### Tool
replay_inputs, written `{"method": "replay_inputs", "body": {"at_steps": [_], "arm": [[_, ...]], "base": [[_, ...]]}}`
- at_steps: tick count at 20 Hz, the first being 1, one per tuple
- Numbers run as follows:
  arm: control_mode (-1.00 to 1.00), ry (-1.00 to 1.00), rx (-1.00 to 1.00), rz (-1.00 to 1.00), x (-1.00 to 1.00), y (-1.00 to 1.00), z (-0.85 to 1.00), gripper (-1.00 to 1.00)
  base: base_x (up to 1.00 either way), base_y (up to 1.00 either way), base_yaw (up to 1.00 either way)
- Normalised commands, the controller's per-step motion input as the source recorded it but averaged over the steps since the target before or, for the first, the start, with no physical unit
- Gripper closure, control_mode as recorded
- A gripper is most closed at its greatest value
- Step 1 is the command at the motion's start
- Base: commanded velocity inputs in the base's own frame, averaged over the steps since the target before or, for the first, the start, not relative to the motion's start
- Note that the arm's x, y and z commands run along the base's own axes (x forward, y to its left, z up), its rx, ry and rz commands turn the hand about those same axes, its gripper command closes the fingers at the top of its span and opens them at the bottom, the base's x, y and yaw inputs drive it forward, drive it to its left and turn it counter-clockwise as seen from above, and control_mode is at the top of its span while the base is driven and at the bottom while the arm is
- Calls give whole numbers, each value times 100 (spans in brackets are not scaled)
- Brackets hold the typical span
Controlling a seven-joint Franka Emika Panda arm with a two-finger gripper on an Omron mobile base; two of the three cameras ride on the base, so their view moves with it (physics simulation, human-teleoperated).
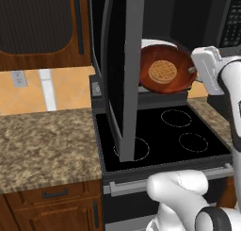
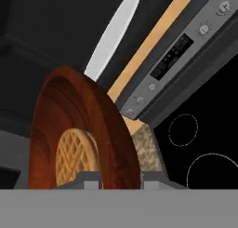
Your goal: Open the microwave, place the bowl with waffle inside the microwave, then close the microwave door and turn it on.
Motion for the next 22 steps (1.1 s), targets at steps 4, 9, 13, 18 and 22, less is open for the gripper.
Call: {"method": "replay_inputs", "body": {"at_steps": [4, 9, 13, 18, 22], "arm": [[-100, 5, 6, -23, 100, -9, 69, 100], [-100, 23, 3, -28, 100, 2, 33, 100], [-100, 35, 8, -25, 100, 0, -4, 100], [-100, 22, 2, -29, 100, 0, -4, 100], [-100, 7, 0, -21, 79, 0, -19, -100]], "base": [[0, 0, 0], [0, 0, 0], [0, 0, 0], [0, 0, 0], [0, 0, 0]]}}
